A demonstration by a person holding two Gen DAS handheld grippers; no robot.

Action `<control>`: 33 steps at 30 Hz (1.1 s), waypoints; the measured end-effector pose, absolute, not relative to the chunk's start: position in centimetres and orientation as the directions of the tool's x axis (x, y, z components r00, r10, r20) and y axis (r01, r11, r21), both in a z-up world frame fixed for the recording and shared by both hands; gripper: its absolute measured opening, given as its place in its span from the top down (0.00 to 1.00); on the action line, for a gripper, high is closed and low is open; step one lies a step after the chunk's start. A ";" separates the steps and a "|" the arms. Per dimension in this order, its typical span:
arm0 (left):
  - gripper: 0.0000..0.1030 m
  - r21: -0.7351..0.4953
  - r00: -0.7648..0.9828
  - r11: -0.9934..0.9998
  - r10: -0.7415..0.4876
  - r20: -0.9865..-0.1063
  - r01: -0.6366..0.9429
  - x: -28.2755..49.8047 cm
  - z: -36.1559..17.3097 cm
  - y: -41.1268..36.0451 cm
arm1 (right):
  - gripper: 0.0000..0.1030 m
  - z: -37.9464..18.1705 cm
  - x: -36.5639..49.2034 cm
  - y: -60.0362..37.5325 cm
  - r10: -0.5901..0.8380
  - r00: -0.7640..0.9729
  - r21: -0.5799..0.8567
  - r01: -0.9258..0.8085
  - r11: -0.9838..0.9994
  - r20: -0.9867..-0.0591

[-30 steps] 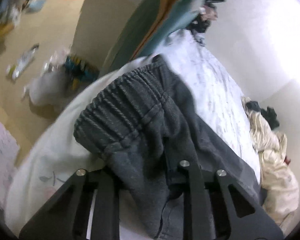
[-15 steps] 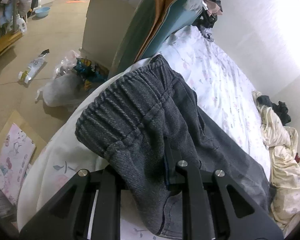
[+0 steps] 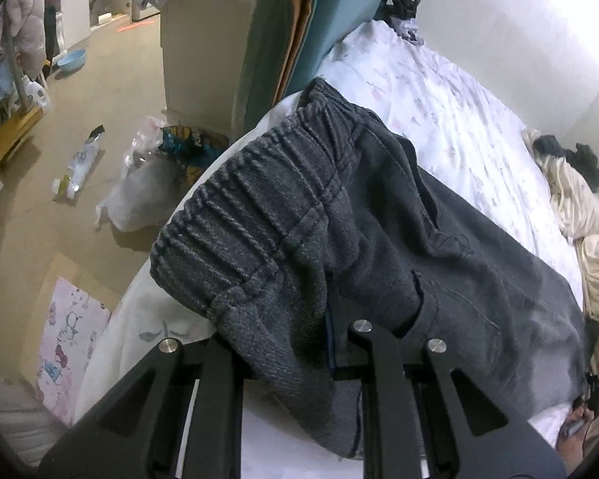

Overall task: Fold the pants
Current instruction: 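Hold the waistband with the left gripper while the right gripper grasps the leg hem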

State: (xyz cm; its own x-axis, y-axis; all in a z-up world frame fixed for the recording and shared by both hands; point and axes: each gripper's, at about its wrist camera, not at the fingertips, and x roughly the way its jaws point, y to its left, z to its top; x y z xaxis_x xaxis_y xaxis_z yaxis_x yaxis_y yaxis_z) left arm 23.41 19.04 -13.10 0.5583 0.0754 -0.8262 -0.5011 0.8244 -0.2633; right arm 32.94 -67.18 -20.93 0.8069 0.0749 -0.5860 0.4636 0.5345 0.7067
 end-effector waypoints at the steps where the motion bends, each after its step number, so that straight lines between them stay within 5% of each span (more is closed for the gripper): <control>1: 0.88 -0.262 0.557 0.822 0.079 -0.827 -0.506 23.5 -12.8 18.9 | 0.92 -20.8 32.9 -67.2 0.077 0.806 0.705 0.462 0.538 -0.587; 8: 0.88 -0.306 0.717 0.867 0.080 -0.693 -0.393 22.9 -3.4 16.1 | 0.94 -13.1 33.5 -66.1 0.005 0.810 0.579 0.414 0.702 -0.586; 13: 0.89 -0.373 0.711 0.824 0.052 -0.701 -0.427 20.3 0.3 19.6 | 0.95 -8.3 31.7 -65.3 -0.029 0.781 0.532 0.451 0.717 -0.623; 25: 0.88 -0.310 0.404 0.792 -0.087 -0.910 -0.526 7.4 -3.3 28.1 | 0.94 -9.1 11.1 -62.4 -0.003 0.368 0.321 0.814 0.485 -0.930; 33: 0.88 -0.180 0.343 0.842 0.005 -0.939 -0.508 6.0 -6.0 26.6 | 0.86 -12.7 11.7 -61.7 -0.162 0.108 -0.012 0.797 0.603 -0.981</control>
State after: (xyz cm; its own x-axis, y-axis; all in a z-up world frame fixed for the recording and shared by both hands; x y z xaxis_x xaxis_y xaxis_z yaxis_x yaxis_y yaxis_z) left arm 6.04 26.64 -6.00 0.3426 0.0052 -0.9395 -0.5076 0.8425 -0.1805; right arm 11.71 -61.70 -12.74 0.1078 -0.1620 -0.9809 0.7974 0.6033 -0.0120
